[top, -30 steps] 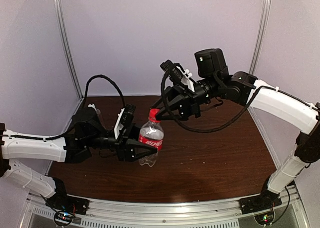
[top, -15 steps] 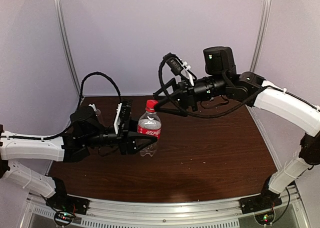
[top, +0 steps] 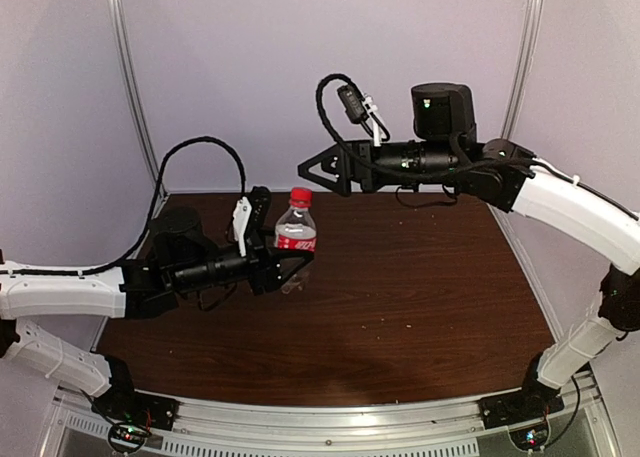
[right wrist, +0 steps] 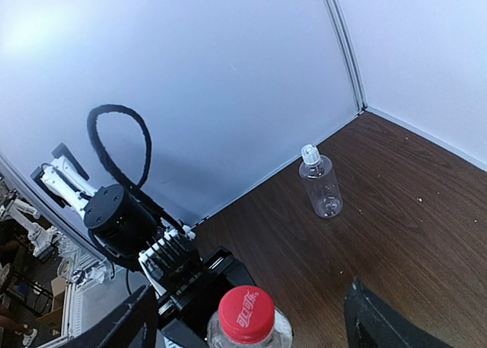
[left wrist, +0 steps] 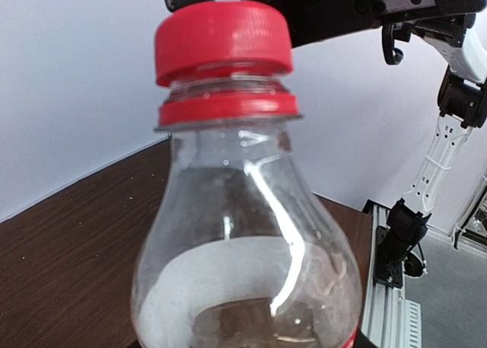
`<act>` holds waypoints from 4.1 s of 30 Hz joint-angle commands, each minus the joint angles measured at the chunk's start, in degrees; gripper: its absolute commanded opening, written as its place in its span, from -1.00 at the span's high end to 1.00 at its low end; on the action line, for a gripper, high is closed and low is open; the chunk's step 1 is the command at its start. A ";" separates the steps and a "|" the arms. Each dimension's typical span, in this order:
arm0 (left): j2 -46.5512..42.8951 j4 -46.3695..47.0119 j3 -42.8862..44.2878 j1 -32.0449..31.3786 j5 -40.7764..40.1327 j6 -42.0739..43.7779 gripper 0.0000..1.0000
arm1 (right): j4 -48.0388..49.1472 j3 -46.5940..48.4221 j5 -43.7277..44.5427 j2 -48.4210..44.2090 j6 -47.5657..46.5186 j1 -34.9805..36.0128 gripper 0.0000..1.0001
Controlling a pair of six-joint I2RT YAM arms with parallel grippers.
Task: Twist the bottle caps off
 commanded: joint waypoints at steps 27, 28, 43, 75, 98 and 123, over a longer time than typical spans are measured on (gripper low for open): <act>-1.07 -0.88 0.98 0.25 -5.93 1.97 0.28 | 1.56 1.94 -3.08 7.20 2.57 2.06 0.54; -1.21 -0.63 0.81 0.24 -5.76 2.03 0.27 | 1.66 1.74 -3.24 7.10 2.12 2.11 0.60; -3.95 6.96 -3.50 0.25 12.60 2.35 0.27 | -0.95 3.19 -27.08 7.17 -18.68 -0.99 0.71; -0.54 21.46 -5.73 0.28 34.60 -5.40 0.28 | -6.35 4.62 -42.09 4.42 -32.37 -4.02 0.44; -2.44 14.12 -4.76 0.39 27.24 -1.97 0.29 | -2.95 0.49 -24.62 1.20 -26.07 -6.72 0.42; -12.55 -3.90 -7.49 0.33 -7.93 4.99 0.27 | 17.20 -30.97 16.41 13.35 -8.26 -17.46 0.37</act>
